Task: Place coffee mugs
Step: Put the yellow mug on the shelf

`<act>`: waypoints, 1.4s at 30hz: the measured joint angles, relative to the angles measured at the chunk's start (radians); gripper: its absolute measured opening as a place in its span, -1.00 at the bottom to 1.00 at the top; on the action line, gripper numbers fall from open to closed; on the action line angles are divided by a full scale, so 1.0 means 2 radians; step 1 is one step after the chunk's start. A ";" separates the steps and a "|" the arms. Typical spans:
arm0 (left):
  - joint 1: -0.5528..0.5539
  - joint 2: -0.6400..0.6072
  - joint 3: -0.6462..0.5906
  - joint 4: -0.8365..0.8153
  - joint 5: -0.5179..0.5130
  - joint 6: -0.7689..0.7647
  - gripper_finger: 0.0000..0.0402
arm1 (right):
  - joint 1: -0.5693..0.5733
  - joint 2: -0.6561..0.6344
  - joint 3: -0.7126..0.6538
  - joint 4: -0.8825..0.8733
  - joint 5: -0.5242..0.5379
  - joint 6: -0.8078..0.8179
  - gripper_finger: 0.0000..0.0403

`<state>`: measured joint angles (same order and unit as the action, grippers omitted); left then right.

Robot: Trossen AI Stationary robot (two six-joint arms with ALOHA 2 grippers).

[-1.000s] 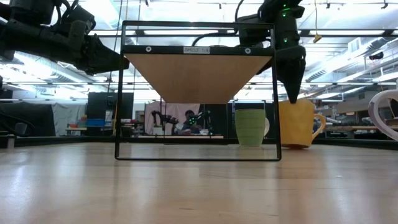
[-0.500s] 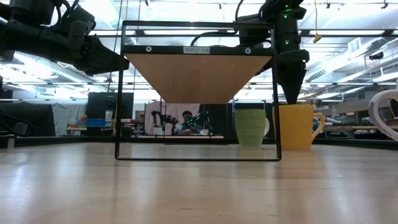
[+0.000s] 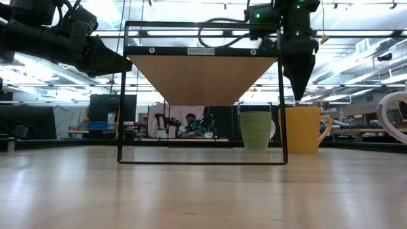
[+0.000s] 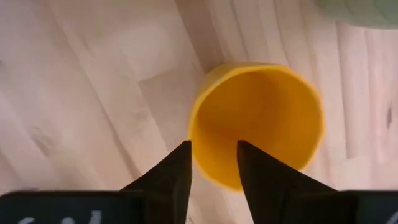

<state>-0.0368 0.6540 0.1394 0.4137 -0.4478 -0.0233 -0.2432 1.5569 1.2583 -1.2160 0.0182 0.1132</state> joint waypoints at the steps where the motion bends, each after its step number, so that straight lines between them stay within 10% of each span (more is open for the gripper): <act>1: 0.000 0.000 0.000 0.000 0.000 0.000 -0.14 | 0.000 -0.004 0.000 0.000 -0.004 0.004 -0.30; 16: 0.000 0.000 0.000 0.001 0.000 -0.046 -0.14 | 0.042 -0.011 -0.050 0.050 0.037 0.033 0.20; 42: 0.000 0.000 0.000 0.023 0.000 -0.048 -0.14 | 0.046 -0.010 -0.095 0.084 0.018 0.020 -0.87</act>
<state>-0.0364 0.6540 0.1394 0.4599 -0.4477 -0.1196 -0.1508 1.5375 1.0679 -1.0484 0.0539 0.1536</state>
